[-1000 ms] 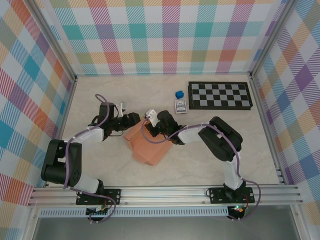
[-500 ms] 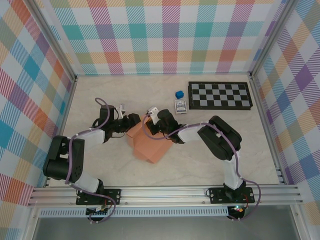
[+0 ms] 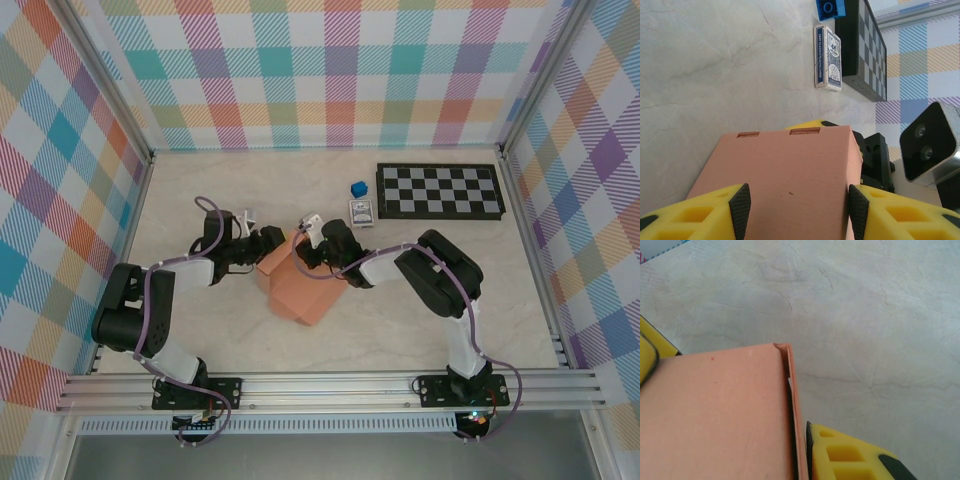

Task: Fold the paper box

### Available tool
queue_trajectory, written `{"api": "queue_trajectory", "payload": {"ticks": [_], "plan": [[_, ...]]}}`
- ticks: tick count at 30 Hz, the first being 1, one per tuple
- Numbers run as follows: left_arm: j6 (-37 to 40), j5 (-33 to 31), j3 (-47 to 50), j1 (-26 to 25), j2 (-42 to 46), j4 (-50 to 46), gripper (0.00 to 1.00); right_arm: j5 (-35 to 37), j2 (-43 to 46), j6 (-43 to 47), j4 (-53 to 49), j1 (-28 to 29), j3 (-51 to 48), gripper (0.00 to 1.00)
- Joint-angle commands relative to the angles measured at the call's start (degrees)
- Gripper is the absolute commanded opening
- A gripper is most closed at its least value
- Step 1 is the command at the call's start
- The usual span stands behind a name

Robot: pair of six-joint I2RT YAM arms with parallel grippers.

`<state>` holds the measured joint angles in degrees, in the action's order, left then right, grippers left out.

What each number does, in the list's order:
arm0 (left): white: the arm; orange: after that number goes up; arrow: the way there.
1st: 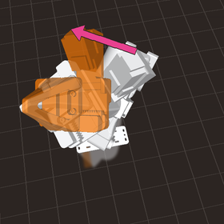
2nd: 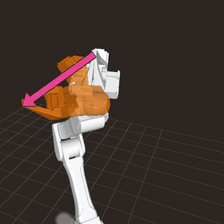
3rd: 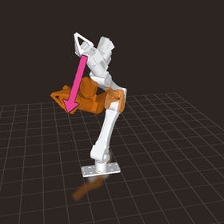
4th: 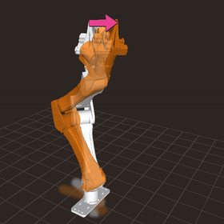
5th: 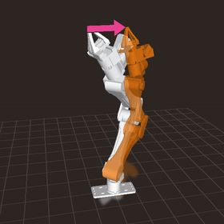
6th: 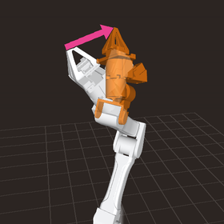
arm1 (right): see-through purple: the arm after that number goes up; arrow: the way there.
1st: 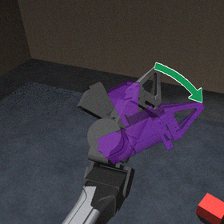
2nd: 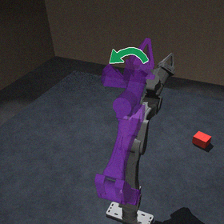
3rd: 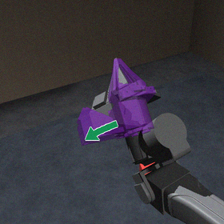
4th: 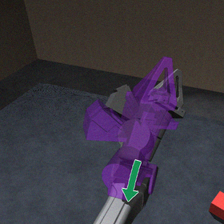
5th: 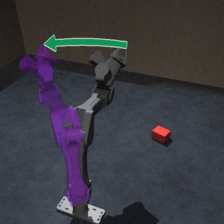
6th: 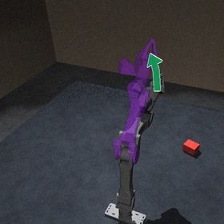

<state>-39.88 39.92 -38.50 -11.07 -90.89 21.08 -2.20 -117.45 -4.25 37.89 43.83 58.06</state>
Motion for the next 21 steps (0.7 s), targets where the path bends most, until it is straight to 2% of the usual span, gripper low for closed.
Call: {"api": "queue_trajectory", "payload": {"ticks": [1, 7, 13, 21], "plan": [[3.1, -3.2, -1.0, 0.4, 0.0, -5.3, 0.56, -4.6, -0.8, -0.2, -3.6, -1.0, -2.5, 0.18], [2.9, -4.6, -3.9, 0.8, 0.2, -5.2, 0.58, -7.1, 1.9, 0.9, -2.6, -1.5, -6.0, 0.27], [8.2, -4.8, -7.2, 1.3, 0.2, -10.1, 0.6, -11.0, 4.0, 1.0, 2.0, -1.7, -9.4, 0.34], [15.6, -4.1, -11.2, 1.1, 0.5, -17.5, 0.62, -13.2, 10.6, 5.4, -1.1, -3.2, -11.3, 0.4]]}}
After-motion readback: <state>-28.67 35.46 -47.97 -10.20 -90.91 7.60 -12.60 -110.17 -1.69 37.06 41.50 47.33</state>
